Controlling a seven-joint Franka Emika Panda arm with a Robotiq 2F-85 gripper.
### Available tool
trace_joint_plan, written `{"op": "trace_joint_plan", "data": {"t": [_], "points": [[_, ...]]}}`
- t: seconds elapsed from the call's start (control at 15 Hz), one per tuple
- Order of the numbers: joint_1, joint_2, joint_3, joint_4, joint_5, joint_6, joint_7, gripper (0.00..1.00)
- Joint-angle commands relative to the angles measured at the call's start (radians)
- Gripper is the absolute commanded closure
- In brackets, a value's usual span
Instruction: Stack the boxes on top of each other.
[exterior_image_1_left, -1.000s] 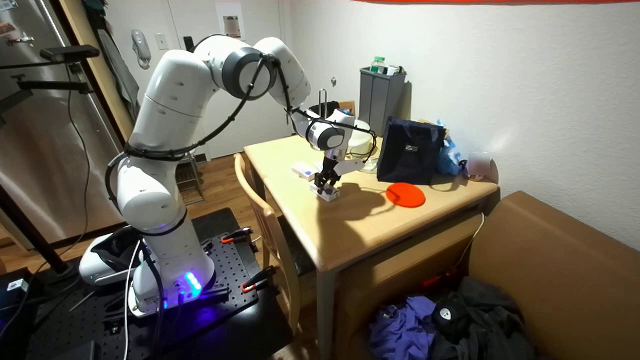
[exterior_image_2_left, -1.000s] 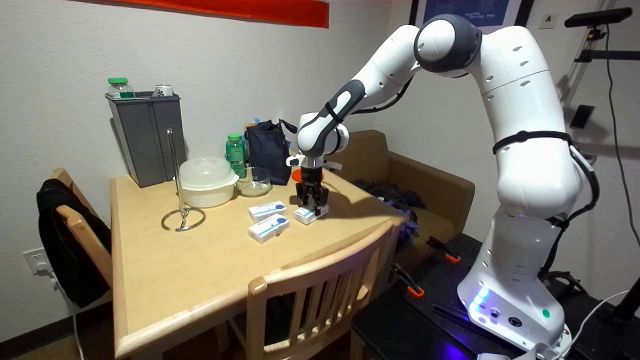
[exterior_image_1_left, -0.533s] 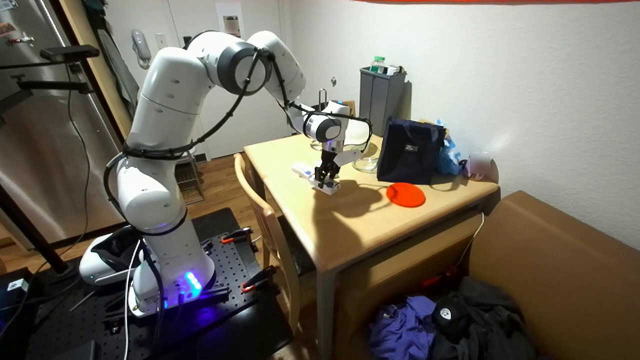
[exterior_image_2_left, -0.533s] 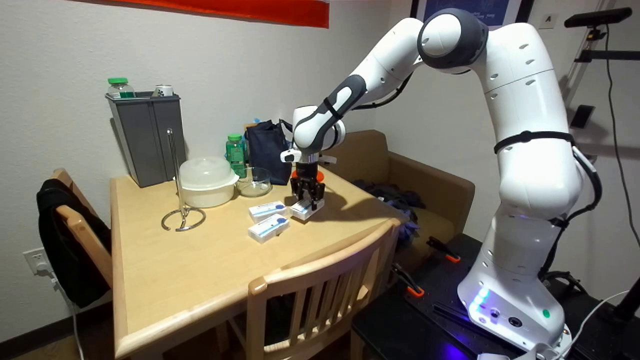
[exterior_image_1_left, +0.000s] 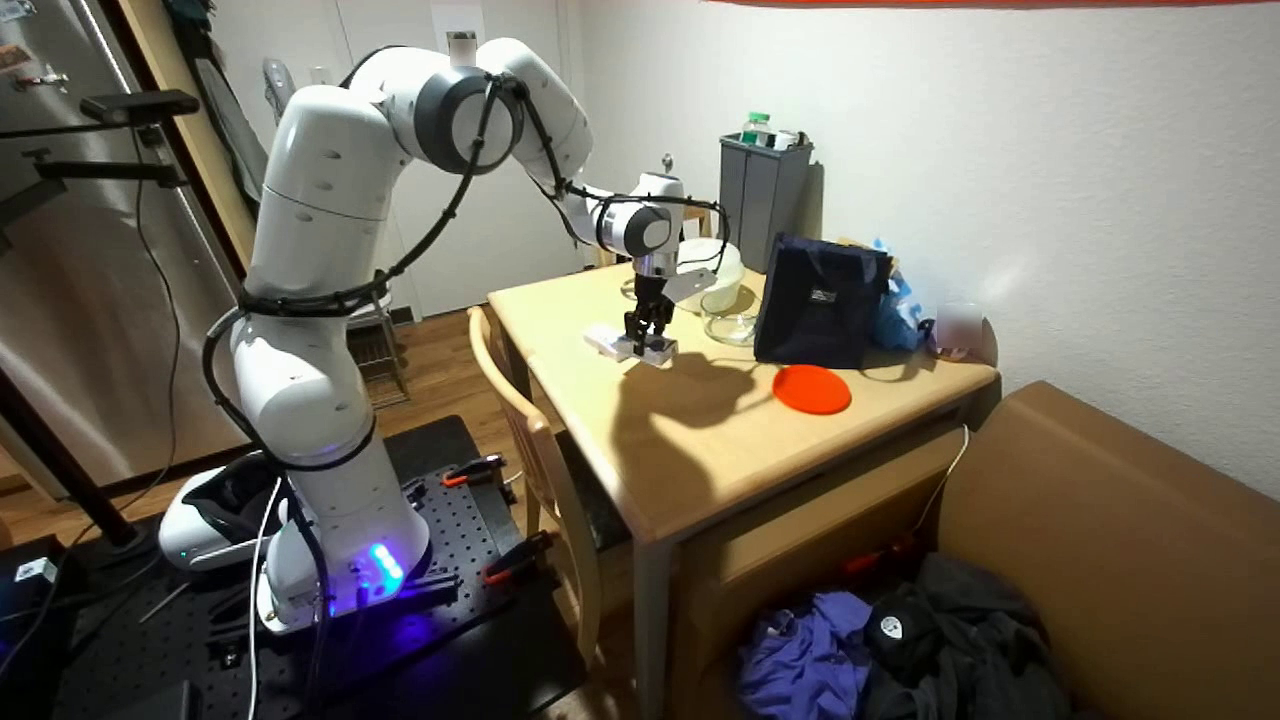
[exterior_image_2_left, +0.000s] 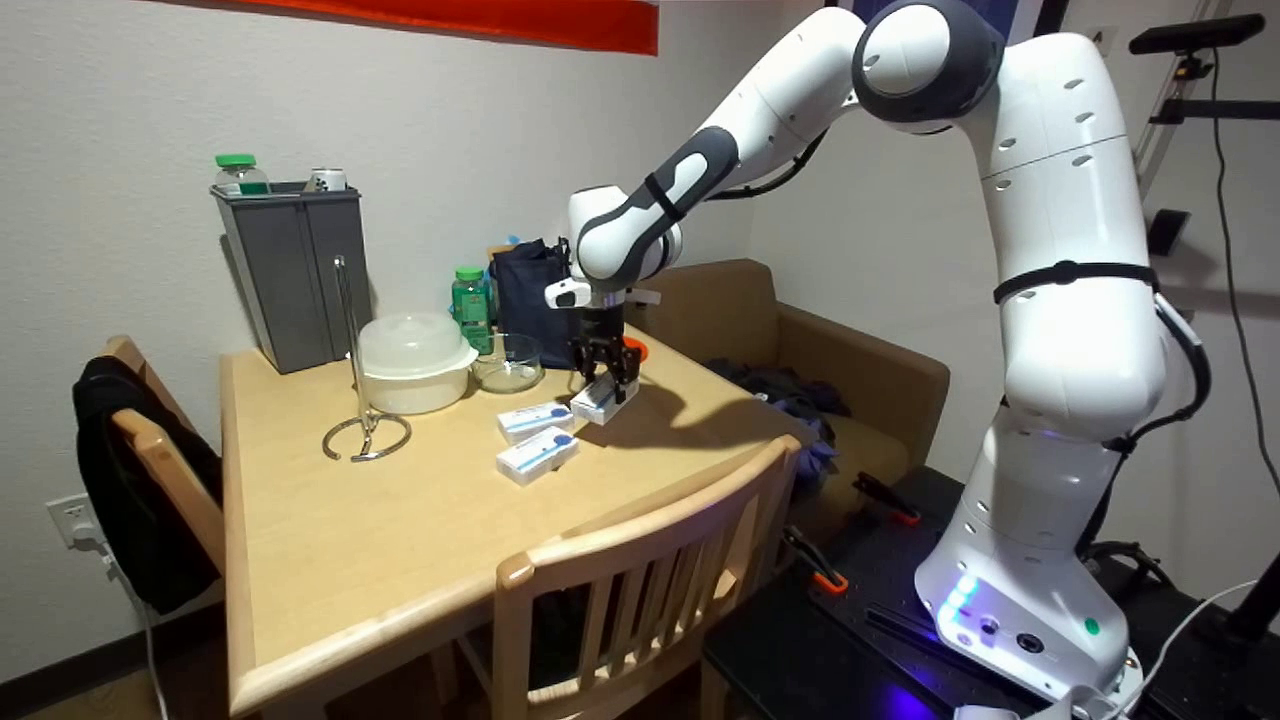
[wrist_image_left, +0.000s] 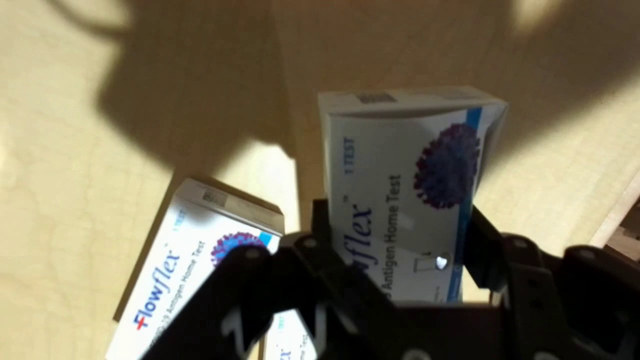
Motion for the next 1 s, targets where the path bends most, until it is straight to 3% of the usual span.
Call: {"op": "trace_joint_plan", "data": {"t": [0.0, 0.93], "points": [[0.031, -0.027, 0.005, 0.028, -0.041, -0.071, 0.025, 0.62], [0.060, 0.067, 0.052, 0.190, 0.072, -0.174, 0.128, 0.62]]}}
